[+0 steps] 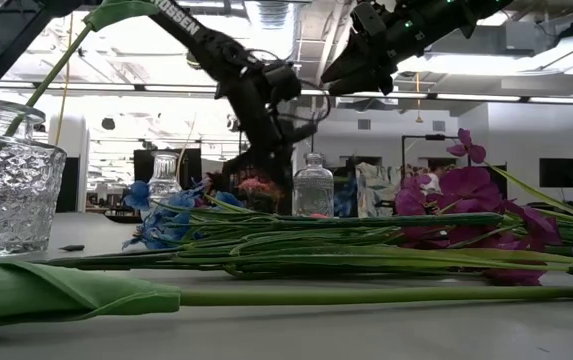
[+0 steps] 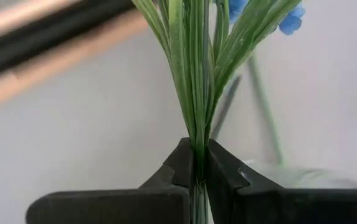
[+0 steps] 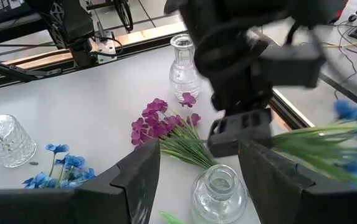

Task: Sort flowers into vase by color
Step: Put the top blue flower into the top left transparent vase

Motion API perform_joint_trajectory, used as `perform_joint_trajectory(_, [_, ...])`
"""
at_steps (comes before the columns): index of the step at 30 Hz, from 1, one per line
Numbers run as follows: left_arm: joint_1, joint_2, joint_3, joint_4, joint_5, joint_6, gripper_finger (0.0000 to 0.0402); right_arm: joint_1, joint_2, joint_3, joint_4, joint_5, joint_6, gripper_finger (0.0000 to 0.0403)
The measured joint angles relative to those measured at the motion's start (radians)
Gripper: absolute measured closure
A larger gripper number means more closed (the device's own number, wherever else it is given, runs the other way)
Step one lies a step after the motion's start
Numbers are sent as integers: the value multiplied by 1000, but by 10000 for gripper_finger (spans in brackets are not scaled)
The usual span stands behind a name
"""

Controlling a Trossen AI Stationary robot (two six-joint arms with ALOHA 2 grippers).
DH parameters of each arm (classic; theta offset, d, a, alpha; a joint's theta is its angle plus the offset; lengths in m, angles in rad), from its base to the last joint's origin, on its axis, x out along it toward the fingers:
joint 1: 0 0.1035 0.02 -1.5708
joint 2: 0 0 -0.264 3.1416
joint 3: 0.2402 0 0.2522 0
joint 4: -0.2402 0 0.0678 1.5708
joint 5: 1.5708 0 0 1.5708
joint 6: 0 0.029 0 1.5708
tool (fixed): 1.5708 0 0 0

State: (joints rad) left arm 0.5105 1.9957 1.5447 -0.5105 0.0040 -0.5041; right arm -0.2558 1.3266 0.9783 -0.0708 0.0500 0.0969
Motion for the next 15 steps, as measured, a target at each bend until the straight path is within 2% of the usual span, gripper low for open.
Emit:
perform_joint_trajectory(9, [41,-15,244,-132,-11,108,399,0,0,0,0,0,0,159])
perform_joint_trajectory(15, [76,-148,278,-132,-83,177,399,0,0,0,-1,0,0,159])
